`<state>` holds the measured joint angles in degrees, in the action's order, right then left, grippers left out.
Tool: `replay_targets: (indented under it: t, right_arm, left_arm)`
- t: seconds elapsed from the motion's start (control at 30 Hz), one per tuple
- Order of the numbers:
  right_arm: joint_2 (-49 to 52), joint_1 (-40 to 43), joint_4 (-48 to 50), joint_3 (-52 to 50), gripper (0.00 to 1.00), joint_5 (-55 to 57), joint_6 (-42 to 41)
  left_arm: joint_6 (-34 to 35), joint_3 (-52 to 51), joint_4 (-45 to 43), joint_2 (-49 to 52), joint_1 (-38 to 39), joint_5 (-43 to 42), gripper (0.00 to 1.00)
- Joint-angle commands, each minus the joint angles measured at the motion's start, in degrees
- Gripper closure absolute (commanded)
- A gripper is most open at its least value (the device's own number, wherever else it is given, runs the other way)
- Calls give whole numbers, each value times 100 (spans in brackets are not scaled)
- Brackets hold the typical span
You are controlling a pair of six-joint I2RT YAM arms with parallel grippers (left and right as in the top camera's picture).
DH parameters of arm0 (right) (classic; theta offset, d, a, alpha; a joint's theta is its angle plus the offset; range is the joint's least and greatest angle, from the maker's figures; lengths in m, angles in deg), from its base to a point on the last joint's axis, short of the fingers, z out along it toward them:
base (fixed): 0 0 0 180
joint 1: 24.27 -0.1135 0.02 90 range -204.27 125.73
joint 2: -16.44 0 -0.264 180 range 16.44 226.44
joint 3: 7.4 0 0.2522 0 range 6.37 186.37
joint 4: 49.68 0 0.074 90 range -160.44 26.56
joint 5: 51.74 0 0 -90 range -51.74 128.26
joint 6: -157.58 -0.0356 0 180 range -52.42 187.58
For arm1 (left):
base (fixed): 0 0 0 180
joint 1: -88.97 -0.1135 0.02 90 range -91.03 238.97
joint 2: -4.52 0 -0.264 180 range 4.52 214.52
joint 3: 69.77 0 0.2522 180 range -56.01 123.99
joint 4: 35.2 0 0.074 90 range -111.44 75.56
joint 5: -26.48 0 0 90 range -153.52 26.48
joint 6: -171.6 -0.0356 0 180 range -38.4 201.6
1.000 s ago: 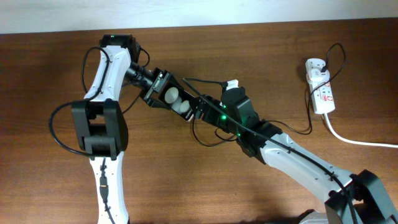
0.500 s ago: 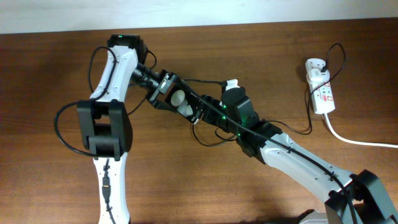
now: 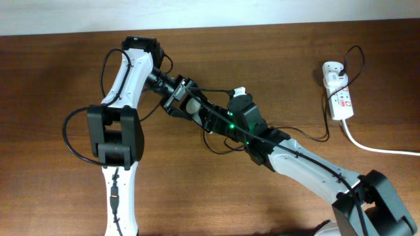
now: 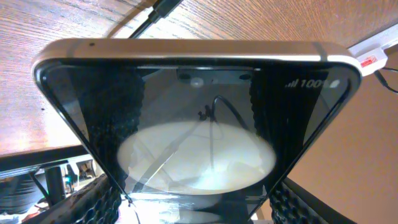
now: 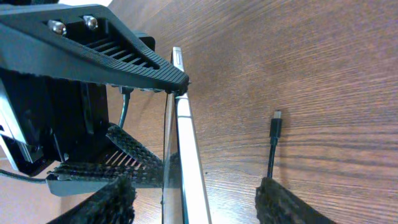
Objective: Plug charger to phone and switch on socket
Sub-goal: 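Grasp the cable plug with the right gripper and lift it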
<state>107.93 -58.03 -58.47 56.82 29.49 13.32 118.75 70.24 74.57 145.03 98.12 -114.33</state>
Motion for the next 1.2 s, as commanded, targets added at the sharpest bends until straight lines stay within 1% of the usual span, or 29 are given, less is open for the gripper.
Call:
replay_targets:
  t: [0.0,0.13,0.33,0.47,0.53,0.6,0.83,0.87,0.9,0.97,1.03,1.17]
  right_arm:
    - [74,-46,39,98,44,109,42]
    - [74,-48,42,98,55,109,42]
    - [74,-46,46,98,68,109,39]
    - [74,-46,46,98,71,109,39]
    - [74,-46,46,98,72,109,39]
    - [74,-46,46,98,76,109,39]
    - [74,-46,48,98,78,109,39]
    - [74,-46,48,98,79,109,39]
    - [74,-46,68,98,82,109,39]
    - [74,-46,114,98,85,107,39]
    - [72,-46,162,98,92,107,39]
    - [72,-46,173,98,96,85,39]
  left_arm:
    - [42,20,28,-26,9,-238,98]
    - [42,22,28,-26,9,-240,97]
    - [39,22,31,-26,9,-238,97]
    - [39,20,31,-26,9,-238,97]
    - [39,20,31,-26,9,-238,94]
    - [39,20,31,-26,9,-238,94]
    - [39,20,31,-26,9,-238,91]
    - [39,20,31,-26,9,-238,91]
    - [39,20,31,-26,9,-238,91]
    - [39,22,31,-26,9,-238,88]
    - [39,20,31,-26,9,-238,85]
    - [39,22,31,-26,9,-238,77]
